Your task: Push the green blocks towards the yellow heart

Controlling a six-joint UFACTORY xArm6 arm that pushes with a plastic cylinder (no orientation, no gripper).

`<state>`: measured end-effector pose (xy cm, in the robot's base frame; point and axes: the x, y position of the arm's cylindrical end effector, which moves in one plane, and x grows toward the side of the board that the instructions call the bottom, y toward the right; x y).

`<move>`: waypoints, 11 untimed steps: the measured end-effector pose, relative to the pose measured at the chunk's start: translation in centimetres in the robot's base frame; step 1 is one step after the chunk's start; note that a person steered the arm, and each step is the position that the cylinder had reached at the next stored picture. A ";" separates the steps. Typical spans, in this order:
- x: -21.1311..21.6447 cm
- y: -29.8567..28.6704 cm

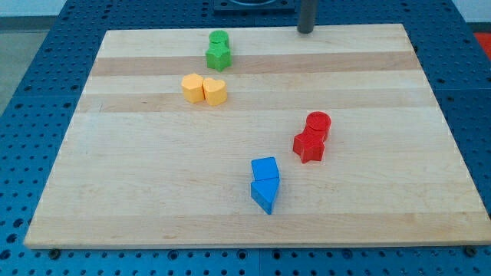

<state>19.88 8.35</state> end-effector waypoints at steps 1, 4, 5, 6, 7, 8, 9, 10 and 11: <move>0.0 -2.8; -0.6 -11.4; -0.6 -13.2; 0.0 -14.5; 0.0 -14.9; 0.0 -15.9; 0.2 -15.9; 1.2 -15.5; 2.5 -15.5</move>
